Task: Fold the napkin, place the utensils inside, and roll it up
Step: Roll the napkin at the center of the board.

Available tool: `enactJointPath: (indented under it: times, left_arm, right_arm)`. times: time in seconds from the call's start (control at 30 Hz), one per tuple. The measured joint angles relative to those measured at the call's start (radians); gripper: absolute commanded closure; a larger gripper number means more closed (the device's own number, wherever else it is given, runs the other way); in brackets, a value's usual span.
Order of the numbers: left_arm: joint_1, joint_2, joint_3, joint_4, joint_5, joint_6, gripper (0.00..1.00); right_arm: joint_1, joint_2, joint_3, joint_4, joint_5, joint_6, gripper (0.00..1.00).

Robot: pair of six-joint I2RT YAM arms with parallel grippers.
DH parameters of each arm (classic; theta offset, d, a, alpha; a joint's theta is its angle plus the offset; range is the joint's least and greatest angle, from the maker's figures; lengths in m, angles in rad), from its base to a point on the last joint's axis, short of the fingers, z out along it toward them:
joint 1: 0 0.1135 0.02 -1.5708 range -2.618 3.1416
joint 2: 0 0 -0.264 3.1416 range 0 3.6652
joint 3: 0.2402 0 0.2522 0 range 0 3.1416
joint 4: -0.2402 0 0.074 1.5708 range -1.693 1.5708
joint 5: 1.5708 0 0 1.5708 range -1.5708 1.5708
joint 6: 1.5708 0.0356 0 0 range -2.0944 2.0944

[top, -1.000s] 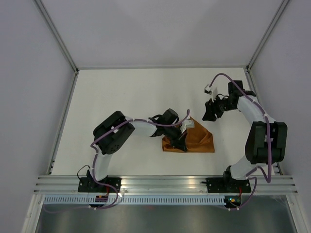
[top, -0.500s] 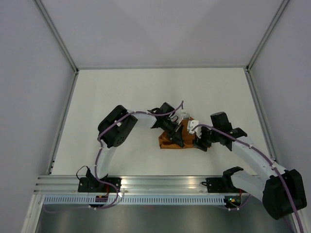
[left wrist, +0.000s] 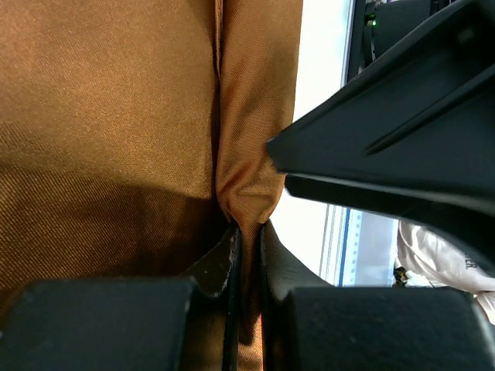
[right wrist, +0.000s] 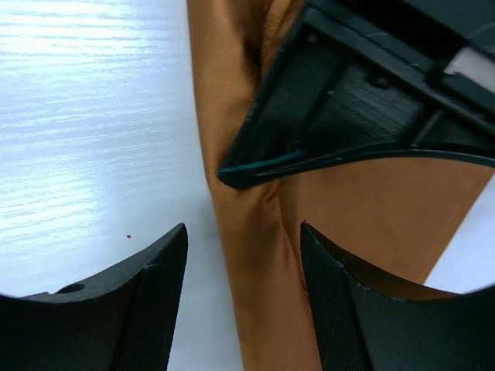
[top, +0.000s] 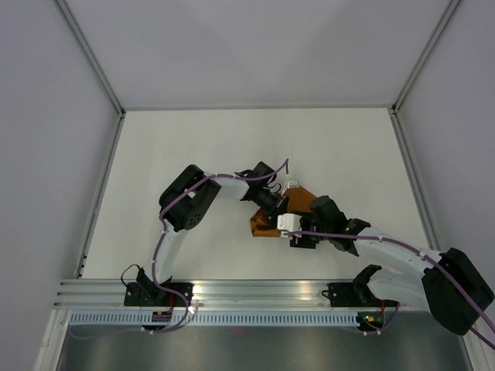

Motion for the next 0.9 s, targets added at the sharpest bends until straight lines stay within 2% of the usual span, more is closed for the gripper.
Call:
enactJointPath:
  times: [0.17,0.23,0.33,0.37,0.57,0.73,0.9]
  left_arm:
    - [0.002,0.011,0.015,-0.022,0.013,0.0,0.97]
    - [0.002,0.012,0.017,-0.028,0.014,0.0,0.95]
    - [0.002,0.013,0.019,-0.04,0.015,0.0,0.91]
    - [0.003,0.013,0.019,-0.043,0.015,0.0,0.86]
    - [0.004,0.013,0.021,-0.058,0.013,0.0,0.69]
    - [0.007,0.0,0.022,-0.069,0.01,-0.01,0.63]
    - [0.018,-0.051,0.0,-0.063,-0.068,-0.045,0.62]
  right_arm:
    - [0.039,0.038,-0.022,0.049,0.043,0.0,0.36]
    - [0.047,0.05,-0.025,0.071,0.053,0.0,0.39]
    - [0.051,0.076,-0.024,0.104,0.064,0.001,0.52]
    - [0.052,0.085,-0.024,0.115,0.066,0.0,0.6]
    - [0.057,0.116,-0.014,0.125,0.066,-0.01,0.76]
    - [0.057,0.131,0.007,0.093,0.054,-0.013,0.8]
    - [0.055,0.166,0.048,0.047,0.032,-0.017,0.82]
